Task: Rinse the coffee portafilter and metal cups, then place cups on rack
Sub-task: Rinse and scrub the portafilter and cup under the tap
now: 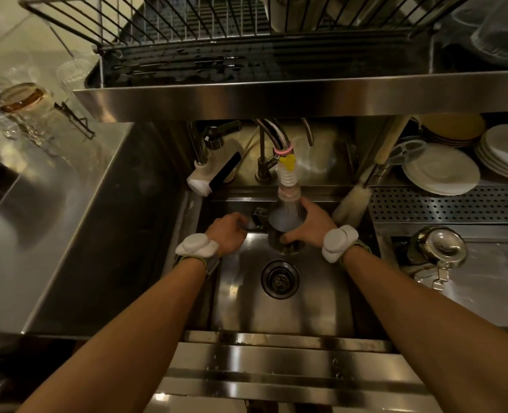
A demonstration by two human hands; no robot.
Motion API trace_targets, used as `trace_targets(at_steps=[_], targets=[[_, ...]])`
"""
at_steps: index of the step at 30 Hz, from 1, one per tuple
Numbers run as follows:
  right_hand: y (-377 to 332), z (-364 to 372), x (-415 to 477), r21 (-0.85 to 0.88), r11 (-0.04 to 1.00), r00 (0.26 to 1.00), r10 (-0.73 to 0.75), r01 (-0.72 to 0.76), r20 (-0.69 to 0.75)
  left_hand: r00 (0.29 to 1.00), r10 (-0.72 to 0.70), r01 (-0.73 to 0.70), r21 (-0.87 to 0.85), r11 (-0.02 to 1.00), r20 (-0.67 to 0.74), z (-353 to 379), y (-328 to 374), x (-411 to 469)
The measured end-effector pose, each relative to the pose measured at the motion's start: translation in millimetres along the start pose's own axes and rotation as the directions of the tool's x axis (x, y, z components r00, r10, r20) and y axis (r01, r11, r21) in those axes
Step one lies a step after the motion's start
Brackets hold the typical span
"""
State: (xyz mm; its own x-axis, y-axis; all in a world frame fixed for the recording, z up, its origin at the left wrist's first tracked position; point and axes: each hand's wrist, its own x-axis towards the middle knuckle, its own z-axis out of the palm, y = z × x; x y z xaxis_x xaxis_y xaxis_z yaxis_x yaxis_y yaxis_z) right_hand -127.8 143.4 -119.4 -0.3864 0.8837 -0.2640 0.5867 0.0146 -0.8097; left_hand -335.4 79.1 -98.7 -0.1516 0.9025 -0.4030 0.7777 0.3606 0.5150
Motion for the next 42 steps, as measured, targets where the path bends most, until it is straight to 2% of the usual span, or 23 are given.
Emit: trace_targets(at_steps=[2, 6, 9, 15, 20, 26, 29, 33, 37, 42], targets=[[1, -2, -1, -0.006, 1.000, 0.999, 0.001, 0.000, 0.039, 1.000, -0.005, 0.005, 0.002, 1.000, -0.012, -2, 2, 2], [1, -5, -1, -0.013, 1.000, 0.999, 0.006, -0.007, -0.035, 1.000, 0.011, -0.011, -0.004, 1.000, -0.021, 0, 5, 2], [-3, -5, -1, -0.011, 1.000, 1.000, -0.019, 0.019, -0.003, 1.000, 0.019, -0.019, 0.022, 1.000, -0.006, -1, 8, 6], [-2, -6, -6, 0.033, 0.999, 0.999, -0.022, 0.020, 0.049, 0.981, 0.167, -0.166, -0.023, 0.986, 0.102, 2, 21, 14], [2, -9, -7, 0.058, 0.998, 0.996, -0.009, 0.004, 0.085, 0.986, 0.131, -0.135, 0.041, 0.990, 0.099, 8, 27, 22], [3, -6, -7, 0.058, 0.998, 0.997, -0.009, 0.004, 0.081, 0.978, 0.134, -0.126, -0.058, 0.990, 0.163, -3, 33, 21], [4, 0, -6, 0.048, 0.999, 0.996, -0.005, 0.001, 0.088, 0.986, 0.110, -0.098, -0.095, 0.991, 0.128, -5, 33, 19], [12, -3, -9, 0.016, 1.000, 0.993, 0.022, -0.024, 0.112, 0.992, 0.115, -0.113, -0.024, 0.993, 0.053, 2, 36, 11], [23, -12, -17, -0.031, 0.991, 0.985, 0.132, -0.129, 0.115, 0.995, 0.095, -0.095, 0.035, 0.995, -0.005, 4, 35, 6], [24, -11, -21, -0.080, 0.988, 0.984, 0.137, -0.128, 0.116, 0.988, 0.145, -0.127, 0.280, 0.952, -0.044, -2, 39, 5]])
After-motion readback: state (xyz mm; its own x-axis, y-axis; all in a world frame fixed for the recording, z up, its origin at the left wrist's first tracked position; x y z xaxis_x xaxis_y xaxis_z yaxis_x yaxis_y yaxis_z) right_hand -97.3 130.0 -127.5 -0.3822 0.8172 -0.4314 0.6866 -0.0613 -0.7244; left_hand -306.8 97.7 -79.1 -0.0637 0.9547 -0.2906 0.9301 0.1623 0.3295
